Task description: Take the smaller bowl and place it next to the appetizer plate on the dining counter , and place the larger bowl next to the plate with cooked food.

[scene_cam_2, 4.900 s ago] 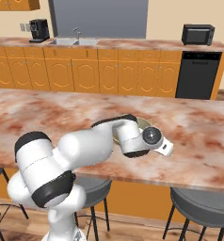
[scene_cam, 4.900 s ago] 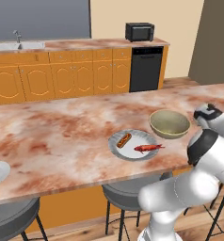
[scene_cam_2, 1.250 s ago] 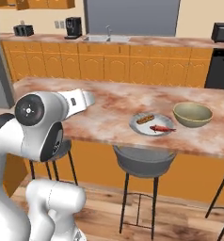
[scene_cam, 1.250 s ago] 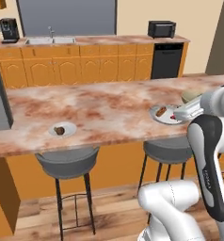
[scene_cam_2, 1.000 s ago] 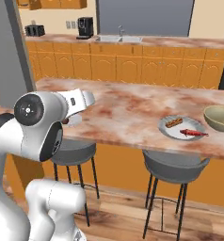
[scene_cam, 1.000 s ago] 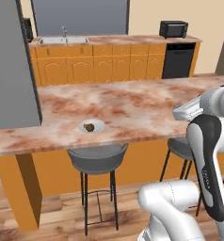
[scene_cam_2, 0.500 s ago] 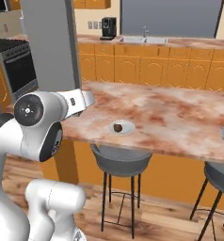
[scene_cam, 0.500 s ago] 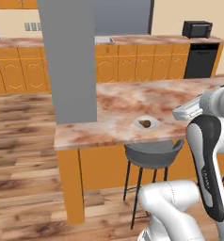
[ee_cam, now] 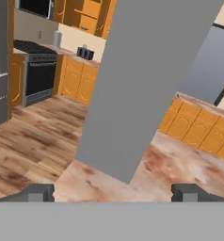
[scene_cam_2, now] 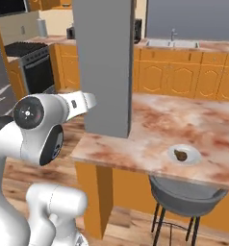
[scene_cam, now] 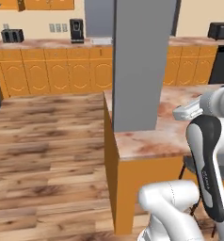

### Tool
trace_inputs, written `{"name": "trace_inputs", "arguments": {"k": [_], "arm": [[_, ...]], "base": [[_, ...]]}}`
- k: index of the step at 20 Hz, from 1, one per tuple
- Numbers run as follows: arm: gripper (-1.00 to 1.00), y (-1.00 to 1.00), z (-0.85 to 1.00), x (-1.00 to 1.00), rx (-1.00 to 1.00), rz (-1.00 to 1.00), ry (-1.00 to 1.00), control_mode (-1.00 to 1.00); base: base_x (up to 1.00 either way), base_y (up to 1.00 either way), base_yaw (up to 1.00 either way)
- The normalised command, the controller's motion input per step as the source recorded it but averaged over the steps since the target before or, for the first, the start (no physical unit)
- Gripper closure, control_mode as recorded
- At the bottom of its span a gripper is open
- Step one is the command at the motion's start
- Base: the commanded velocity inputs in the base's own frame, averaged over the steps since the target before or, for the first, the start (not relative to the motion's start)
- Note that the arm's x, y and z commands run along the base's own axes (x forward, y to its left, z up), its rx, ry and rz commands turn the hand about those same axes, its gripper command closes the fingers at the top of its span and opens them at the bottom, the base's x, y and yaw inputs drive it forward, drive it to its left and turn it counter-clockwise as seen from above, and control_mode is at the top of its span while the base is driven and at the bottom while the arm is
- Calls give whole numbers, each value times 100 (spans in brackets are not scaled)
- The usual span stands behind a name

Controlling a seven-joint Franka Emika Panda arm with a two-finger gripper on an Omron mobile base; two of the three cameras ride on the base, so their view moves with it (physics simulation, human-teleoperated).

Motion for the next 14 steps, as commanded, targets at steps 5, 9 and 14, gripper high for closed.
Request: {"name": "trace_inputs", "arguments": {"k": [5, 9, 14], "arm": [[-100, 0, 0, 0, 0, 0, 0, 100], [-100, 0, 0, 0, 0, 0, 0, 100], [-100, 0, 0, 0, 0, 0, 0, 100]], "base": [[98, 100, 6], [100, 100, 6], [98, 100, 3]]}}
